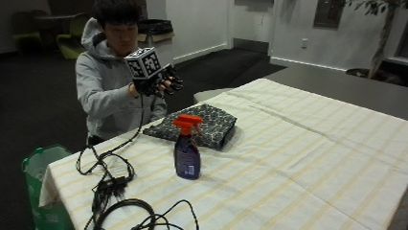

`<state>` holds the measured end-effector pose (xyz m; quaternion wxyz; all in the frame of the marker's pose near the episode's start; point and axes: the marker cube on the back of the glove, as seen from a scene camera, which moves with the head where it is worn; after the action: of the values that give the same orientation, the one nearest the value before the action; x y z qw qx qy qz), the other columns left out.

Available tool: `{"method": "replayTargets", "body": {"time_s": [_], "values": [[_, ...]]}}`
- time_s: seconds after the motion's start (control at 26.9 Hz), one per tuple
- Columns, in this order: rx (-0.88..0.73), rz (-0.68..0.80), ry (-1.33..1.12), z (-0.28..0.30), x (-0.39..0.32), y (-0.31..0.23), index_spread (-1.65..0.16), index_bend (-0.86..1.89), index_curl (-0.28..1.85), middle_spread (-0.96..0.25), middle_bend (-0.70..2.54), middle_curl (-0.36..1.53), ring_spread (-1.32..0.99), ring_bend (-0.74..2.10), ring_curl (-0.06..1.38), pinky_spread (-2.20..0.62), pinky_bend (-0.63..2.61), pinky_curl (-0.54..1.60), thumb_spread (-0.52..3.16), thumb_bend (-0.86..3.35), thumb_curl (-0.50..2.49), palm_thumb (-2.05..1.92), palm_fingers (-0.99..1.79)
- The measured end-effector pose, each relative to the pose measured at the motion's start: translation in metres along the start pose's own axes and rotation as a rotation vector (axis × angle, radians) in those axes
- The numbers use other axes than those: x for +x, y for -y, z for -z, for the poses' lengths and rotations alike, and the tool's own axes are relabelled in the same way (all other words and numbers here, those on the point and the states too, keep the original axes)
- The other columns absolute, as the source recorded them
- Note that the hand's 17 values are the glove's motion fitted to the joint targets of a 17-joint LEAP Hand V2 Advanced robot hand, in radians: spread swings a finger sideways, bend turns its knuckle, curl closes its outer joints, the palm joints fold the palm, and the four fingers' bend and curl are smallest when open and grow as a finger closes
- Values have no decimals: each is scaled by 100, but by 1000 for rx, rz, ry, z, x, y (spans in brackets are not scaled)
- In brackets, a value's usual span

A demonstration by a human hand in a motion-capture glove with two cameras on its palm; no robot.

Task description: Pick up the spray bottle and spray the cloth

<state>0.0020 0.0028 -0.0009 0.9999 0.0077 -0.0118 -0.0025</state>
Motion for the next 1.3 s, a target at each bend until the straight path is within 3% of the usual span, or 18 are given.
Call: {"method": "replayTargets", "body": {"time_s": [0.37, 0.71, 1.01, 1.3], "values": [[117, -29, 220, 2, 27, -19, -29, 13, 9, -1, 28, 15, 7, 27, 11, 22, 46, 19, 82, 17, 15, 42, 18], [161, -138, 323, -14, 67, -19, -31, 6, 10, 3, 27, 20, 9, 31, 16, 26, 53, 25, 94, 11, 20, 46, 6], [360, -334, 463, -29, 97, 6, -31, 8, 9, 6, 26, 23, 10, 33, 18, 27, 59, 29, 97, 6, 24, 50, -4], [325, -260, 578, -55, 121, 28, -30, 7, 9, 7, 25, 25, 10, 36, 20, 27, 61, 31, 96, 1, 28, 55, -8]]}}
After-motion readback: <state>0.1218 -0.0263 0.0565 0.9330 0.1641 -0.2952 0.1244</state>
